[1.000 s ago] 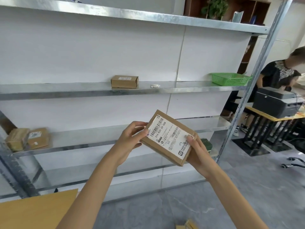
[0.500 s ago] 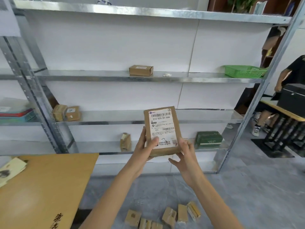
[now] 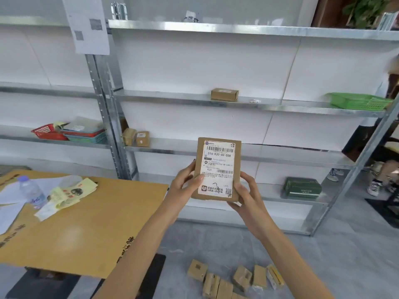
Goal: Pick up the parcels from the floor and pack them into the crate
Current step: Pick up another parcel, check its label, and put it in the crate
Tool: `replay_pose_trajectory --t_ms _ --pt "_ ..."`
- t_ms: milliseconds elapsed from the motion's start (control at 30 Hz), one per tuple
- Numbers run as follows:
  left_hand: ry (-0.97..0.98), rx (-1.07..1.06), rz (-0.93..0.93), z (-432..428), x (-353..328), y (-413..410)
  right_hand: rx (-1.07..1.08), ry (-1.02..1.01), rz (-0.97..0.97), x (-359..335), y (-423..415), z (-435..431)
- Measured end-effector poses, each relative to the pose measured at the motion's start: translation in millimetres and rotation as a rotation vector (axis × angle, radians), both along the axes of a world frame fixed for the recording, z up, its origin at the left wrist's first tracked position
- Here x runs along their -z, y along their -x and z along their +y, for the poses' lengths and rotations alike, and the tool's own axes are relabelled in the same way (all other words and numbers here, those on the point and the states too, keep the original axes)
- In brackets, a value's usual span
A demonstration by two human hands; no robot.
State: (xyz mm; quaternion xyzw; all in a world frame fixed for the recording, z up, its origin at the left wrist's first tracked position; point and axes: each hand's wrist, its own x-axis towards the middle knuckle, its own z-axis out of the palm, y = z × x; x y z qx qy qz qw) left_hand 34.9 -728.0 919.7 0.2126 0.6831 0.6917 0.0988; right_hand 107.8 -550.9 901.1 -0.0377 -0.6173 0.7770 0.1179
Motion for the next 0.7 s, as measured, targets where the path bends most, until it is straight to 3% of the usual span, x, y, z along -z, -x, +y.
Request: replay_pose_trajectory --t_ms 367,700 --pt "0.03 -0.07 0.007 -150.3 5.9 -47.1 -0.053 -0.046 0.019 5.0 -38.2 -147.0" --pt "0.011 -0.245 -0.014 -226.4 9.6 -120.7 -0.182 -0.151 0.008 7.4 -82.7 -210.2"
